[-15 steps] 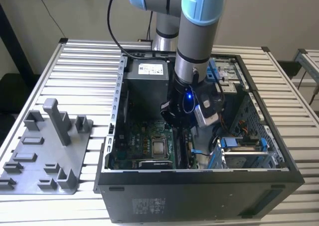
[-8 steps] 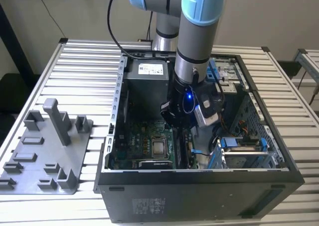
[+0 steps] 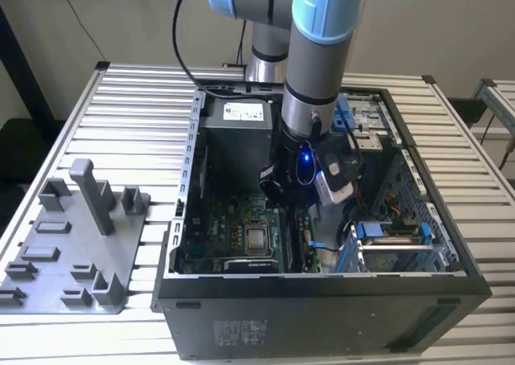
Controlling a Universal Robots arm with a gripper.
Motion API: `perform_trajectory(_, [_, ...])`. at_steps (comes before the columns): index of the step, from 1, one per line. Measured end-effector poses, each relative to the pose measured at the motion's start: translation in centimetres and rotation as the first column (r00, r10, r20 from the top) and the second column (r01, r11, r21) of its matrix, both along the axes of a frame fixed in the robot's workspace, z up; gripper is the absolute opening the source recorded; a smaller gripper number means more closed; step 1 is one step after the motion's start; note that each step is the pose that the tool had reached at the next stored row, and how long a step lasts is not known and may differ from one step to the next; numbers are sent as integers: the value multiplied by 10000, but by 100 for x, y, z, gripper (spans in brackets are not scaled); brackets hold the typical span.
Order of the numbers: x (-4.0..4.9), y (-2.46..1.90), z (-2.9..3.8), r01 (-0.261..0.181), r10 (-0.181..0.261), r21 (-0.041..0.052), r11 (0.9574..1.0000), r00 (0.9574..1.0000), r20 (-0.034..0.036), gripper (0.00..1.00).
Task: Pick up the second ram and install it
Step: 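Insert the second ram into the second slot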
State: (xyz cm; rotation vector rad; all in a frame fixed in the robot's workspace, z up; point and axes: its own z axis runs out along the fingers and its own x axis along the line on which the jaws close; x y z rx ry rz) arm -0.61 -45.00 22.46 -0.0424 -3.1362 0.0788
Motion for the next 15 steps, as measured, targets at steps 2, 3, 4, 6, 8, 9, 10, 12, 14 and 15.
perform_trajectory(2, [0,-1,-4,-49,49,-7,10000,10000,-2,13])
perform_trajectory(3, [0,-1,-4,-57,57,-7,10000,10000,-2,13])
perform_trajectory(4, [0,-1,-4,-57,57,-8,10000,10000,-1,13])
perform_trajectory(6, [1,-1,1,-58,58,-23,10000,10000,-2,13])
perform_trajectory(8, [2,-1,9,-59,59,-61,10000,10000,-3,13])
perform_trajectory(9, [3,-1,18,-61,61,-87,9999,10000,-3,13])
perform_trajectory(10, [3,0,28,-62,62,-112,9999,10000,-3,13])
perform_trajectory(12, [3,-1,45,-60,60,-173,9998,10000,-4,13])
perform_trajectory(14, [3,0,54,-61,61,-205,9998,10000,-6,13])
perform_trajectory(15, [2,0,62,-61,61,-211,9998,10000,-5,13])
